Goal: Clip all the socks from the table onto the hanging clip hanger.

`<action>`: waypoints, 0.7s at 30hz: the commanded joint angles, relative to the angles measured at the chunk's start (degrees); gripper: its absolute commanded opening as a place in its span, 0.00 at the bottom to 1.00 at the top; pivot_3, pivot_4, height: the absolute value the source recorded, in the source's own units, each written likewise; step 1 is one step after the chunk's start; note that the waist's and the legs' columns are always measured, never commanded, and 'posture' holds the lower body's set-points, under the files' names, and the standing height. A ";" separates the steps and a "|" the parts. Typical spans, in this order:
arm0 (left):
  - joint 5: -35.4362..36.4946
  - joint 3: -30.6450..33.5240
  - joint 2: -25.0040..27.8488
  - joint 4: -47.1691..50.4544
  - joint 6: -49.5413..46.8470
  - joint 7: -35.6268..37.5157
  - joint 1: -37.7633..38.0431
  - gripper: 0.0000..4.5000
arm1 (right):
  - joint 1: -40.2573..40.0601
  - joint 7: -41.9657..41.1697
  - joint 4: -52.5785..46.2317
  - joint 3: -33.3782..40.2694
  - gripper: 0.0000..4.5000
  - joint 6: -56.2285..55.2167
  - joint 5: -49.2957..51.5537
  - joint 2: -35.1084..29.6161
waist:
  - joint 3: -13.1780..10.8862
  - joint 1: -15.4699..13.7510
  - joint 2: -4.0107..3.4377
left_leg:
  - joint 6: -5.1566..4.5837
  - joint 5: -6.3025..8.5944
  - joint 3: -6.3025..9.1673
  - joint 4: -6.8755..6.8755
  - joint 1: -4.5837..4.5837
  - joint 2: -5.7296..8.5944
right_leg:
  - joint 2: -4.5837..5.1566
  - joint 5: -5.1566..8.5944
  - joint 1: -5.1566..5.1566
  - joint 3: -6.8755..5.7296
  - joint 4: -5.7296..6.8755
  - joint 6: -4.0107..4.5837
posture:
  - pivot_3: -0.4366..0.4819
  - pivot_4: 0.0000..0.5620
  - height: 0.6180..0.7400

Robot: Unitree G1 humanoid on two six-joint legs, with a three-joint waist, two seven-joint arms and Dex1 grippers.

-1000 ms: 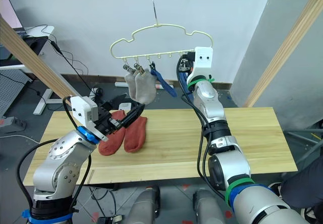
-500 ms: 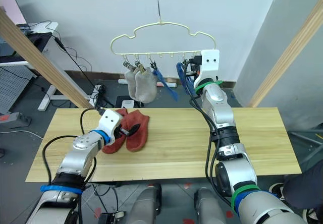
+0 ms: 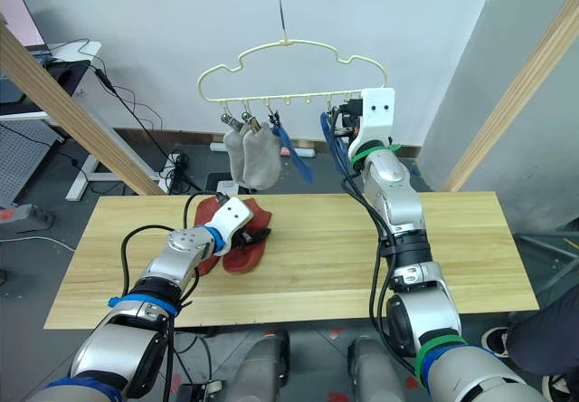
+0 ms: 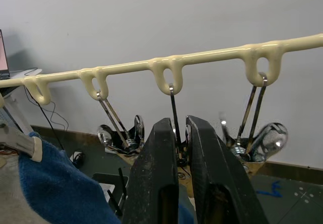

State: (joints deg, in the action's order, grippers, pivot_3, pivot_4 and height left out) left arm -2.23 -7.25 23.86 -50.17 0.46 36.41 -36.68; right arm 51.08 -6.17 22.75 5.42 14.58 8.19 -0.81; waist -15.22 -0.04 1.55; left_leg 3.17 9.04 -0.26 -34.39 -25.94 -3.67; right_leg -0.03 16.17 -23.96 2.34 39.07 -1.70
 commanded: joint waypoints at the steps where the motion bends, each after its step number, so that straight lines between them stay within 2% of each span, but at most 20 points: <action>1: -0.86 -0.51 -0.58 0.18 0.10 0.64 1.74 0.49 | -0.85 0.65 -1.51 0.38 0.00 0.84 0.42 -0.23 | 0.00 0.00 0.00 | 0.00 0.00 0.00 0.00 0.00 0.00 | 0.00 0.00 0.00 -0.01 0.00 0.00 | 0.49 0.52 1.00; 9: 1.81 1.66 -2.13 6.46 1.43 1.91 3.84 0.01 | -1.03 -0.26 -2.14 0.46 0.00 2.21 1.12 -0.24 | 0.00 0.01 0.00 | 0.00 0.00 0.01 0.00 -0.01 0.00 | 0.00 -0.01 0.00 -0.01 -0.01 0.02 | 0.49 0.52 1.00; 14: 8.06 4.88 -4.81 18.72 1.60 3.72 7.26 0.01 | -0.69 -2.00 -4.43 1.82 0.00 8.88 4.50 -1.12 | 0.00 0.01 0.00 | 0.00 0.00 0.02 0.01 -0.05 0.00 | 0.02 -0.11 -0.01 -0.03 -0.03 0.18 | 0.49 0.52 1.00; 17: 12.36 6.64 -7.45 28.50 1.87 3.23 9.16 0.01 | 0.41 -1.42 -7.67 5.96 0.00 18.79 10.71 -1.97 | -0.01 -0.03 0.00 | 0.00 0.00 0.04 0.00 -0.05 -0.01 | 0.02 -0.11 0.00 -0.04 -0.03 0.19 | 0.48 0.52 1.00; 21: 15.24 7.56 -11.04 36.33 2.86 1.24 9.44 0.01 | 1.76 0.57 -11.19 9.83 0.00 29.53 16.70 -2.54 | -0.01 0.05 0.00 | 0.00 0.00 0.05 -0.05 -0.03 0.02 | 0.05 -0.11 0.09 -0.03 -0.05 0.17 | 0.47 0.52 1.00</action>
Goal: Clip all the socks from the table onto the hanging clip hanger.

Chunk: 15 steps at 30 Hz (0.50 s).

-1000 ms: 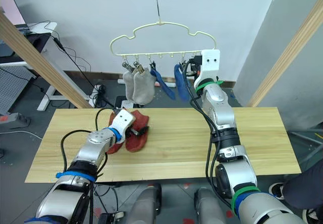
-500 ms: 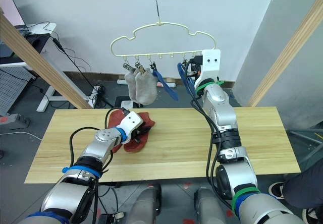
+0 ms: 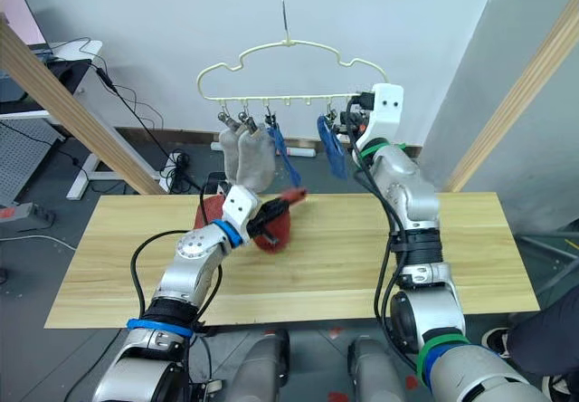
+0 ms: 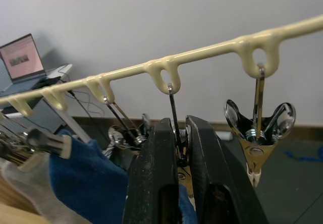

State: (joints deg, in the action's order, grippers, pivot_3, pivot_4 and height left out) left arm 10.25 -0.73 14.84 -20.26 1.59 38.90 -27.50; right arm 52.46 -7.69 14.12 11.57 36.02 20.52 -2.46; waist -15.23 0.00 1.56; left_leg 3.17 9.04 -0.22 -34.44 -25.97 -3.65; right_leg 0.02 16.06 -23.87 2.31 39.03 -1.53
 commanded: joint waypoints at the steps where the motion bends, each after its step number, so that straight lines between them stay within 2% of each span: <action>1: 2.94 0.84 -2.70 7.72 2.27 -1.43 0.24 0.01 | 0.74 2.84 -3.26 4.74 0.00 10.48 5.79 -0.88 | 0.00 0.01 0.00 | 0.00 0.00 0.01 0.00 0.01 0.00 | 0.00 0.00 0.02 -0.01 0.00 0.00 | 0.47 0.52 1.00; 6: 2.16 -0.85 -5.92 11.00 4.37 -2.81 -0.22 0.01 | 3.14 8.29 -5.63 10.51 0.00 20.37 12.25 -0.06 | -0.01 0.03 0.00 | 0.00 0.00 0.03 0.00 0.00 0.01 | -0.01 0.04 0.04 -0.02 -0.04 -0.07 | 0.45 0.53 1.00; 15: 0.31 -2.36 -8.01 8.27 8.46 -4.10 -2.09 0.01 | 5.05 16.55 -8.39 16.25 0.00 27.93 18.89 1.89 | -0.02 0.20 -0.01 | -0.01 0.00 0.05 0.00 -0.01 0.02 | -0.03 0.13 0.03 -0.01 -0.07 -0.23 | 0.43 0.53 1.00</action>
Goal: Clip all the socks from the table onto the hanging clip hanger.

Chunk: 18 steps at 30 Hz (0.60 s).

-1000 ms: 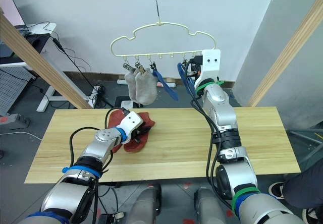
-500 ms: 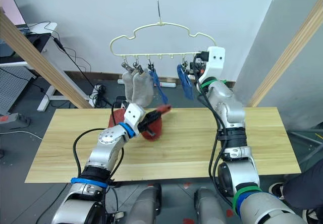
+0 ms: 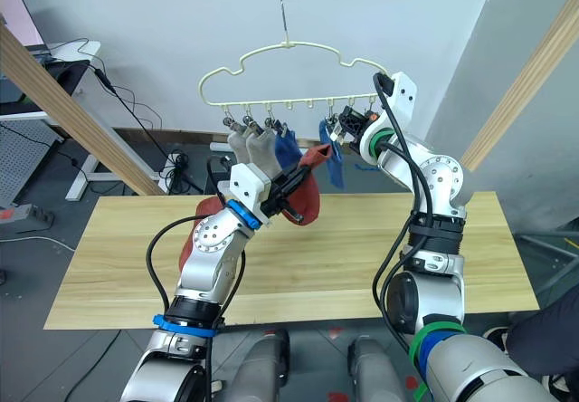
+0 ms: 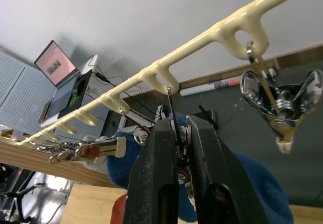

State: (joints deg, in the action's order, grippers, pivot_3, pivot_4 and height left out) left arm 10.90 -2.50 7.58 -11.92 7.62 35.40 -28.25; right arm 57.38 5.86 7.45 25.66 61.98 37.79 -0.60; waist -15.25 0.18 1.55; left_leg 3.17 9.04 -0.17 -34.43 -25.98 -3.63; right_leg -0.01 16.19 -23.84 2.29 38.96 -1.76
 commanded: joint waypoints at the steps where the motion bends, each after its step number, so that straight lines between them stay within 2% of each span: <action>1: -0.42 -0.66 -0.84 -0.44 2.75 -0.51 -1.60 0.01 | 0.16 3.66 -1.98 2.47 0.00 2.33 2.09 0.21 | 0.00 0.02 0.00 | 0.00 0.00 -0.01 0.00 0.00 0.00 | 0.00 0.00 0.00 0.01 -0.01 0.00 | 0.42 0.53 1.00; 18: 0.43 -0.49 -2.89 -4.81 6.04 -0.10 -6.04 0.01 | -1.16 8.37 -3.70 2.77 0.00 3.50 6.53 0.80 | -0.03 0.31 0.01 | -0.01 0.00 0.00 0.01 -0.03 0.00 | -0.02 0.03 -0.01 0.00 -0.04 -0.05 | 0.40 0.52 1.00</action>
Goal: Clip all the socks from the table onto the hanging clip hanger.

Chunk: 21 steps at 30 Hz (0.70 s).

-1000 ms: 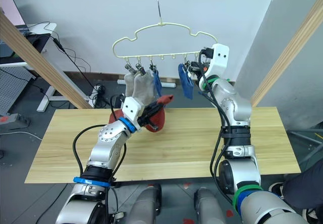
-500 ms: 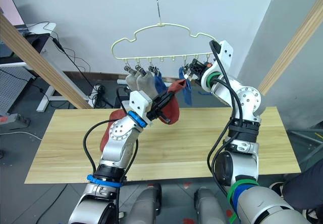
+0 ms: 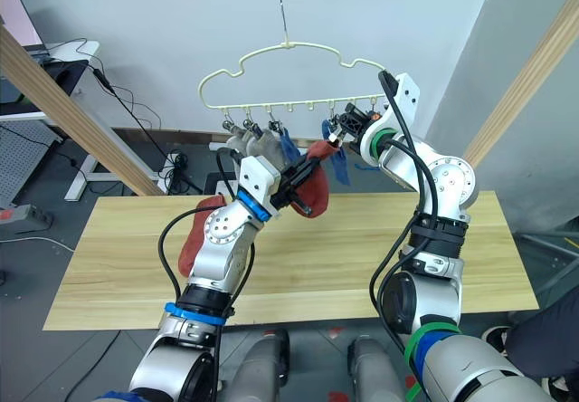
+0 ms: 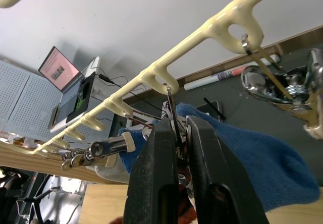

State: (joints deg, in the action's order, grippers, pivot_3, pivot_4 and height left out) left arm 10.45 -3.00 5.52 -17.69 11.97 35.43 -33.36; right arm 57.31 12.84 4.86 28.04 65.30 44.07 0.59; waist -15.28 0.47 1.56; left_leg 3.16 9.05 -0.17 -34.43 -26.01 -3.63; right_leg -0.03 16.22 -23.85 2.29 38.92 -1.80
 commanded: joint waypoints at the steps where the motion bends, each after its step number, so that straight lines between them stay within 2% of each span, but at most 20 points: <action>1: 1.04 -0.08 -0.98 1.05 1.67 0.11 -1.00 0.01 | -1.22 1.39 -1.11 0.28 0.00 0.14 0.25 -0.45 | 0.00 0.05 0.00 | 0.00 0.00 0.00 0.01 0.00 0.00 | 0.00 0.00 0.00 0.00 0.00 -0.01 | 0.40 0.52 1.00; 13: 2.19 -1.46 -1.59 3.17 0.21 2.20 0.28 0.01 | -1.54 1.31 -0.58 -0.03 0.00 -0.43 0.20 -0.59 | 0.00 0.22 0.00 | 0.00 0.00 0.02 0.02 -0.01 0.00 | -0.01 0.02 0.00 0.00 -0.01 -0.03 | 0.41 0.53 1.00; 21: 2.33 -1.01 -1.50 2.55 0.10 1.82 -0.68 0.00 | -1.76 0.69 -0.30 -0.20 0.65 -0.27 0.89 -0.81 | -0.07 1.40 -0.07 | -0.01 0.00 0.00 0.01 -0.27 0.00 | -0.01 0.01 -0.24 0.02 0.02 -0.03 | 0.42 0.53 1.00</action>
State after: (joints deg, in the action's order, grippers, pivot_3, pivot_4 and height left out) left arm 11.78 -4.15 4.30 -17.47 11.66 37.10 -33.10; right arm 55.11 13.60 5.94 27.69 65.43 44.04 0.34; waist -15.35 1.87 1.50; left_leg 3.15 9.04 -0.16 -34.42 -26.37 -3.64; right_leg -0.06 16.22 -24.17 2.30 38.95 -1.81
